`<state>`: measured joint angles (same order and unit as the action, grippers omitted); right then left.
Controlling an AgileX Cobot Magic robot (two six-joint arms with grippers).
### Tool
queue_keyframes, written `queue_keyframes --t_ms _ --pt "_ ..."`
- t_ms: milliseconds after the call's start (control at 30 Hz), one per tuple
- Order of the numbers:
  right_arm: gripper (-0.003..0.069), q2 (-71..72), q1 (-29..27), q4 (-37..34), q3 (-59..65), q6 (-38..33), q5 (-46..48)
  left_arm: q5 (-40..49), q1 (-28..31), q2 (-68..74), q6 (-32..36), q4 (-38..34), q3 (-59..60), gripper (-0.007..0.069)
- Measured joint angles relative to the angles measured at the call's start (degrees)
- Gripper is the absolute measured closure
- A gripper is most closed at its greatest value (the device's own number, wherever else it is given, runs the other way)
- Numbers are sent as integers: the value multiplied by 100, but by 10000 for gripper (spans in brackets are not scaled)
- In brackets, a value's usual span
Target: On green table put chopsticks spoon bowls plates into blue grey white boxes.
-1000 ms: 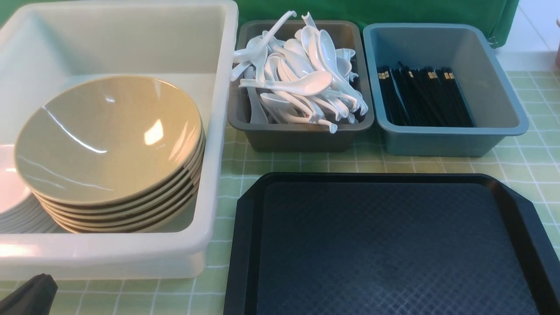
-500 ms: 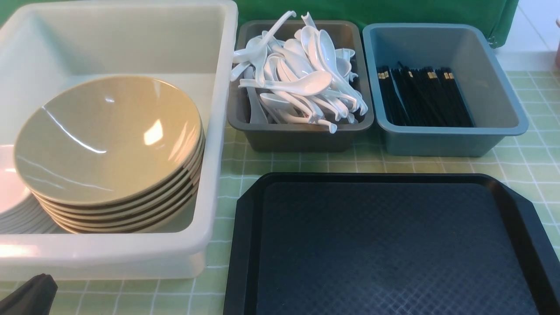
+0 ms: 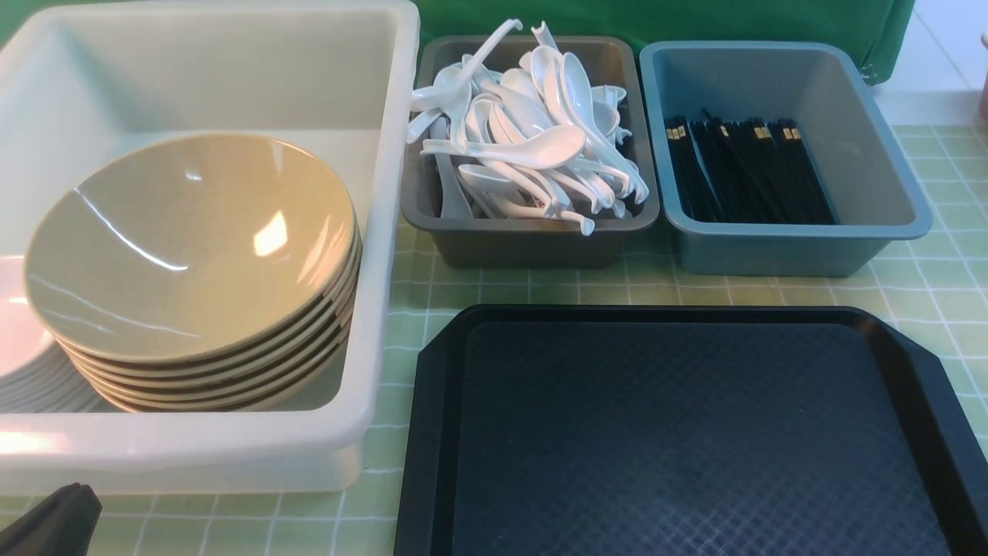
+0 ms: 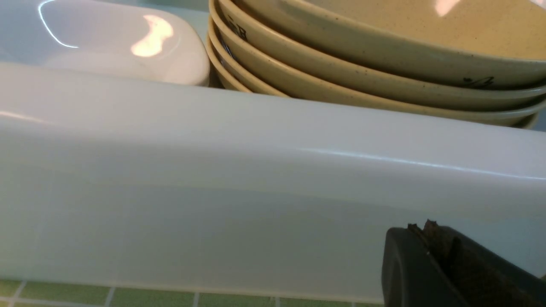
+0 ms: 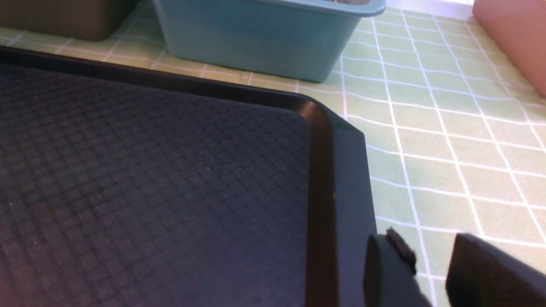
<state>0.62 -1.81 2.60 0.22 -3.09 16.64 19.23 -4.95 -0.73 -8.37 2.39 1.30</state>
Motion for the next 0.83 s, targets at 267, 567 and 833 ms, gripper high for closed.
queue_keyframes --t_ms 267,567,833 --pt "433 0 0 0 0 0 0 0 0 0 0 0 0 626" --pt "426 0 0 0 0 0 0 0 0 0 0 0 0 626" --pt "424 0 0 0 0 0 0 0 0 0 0 0 0 626"
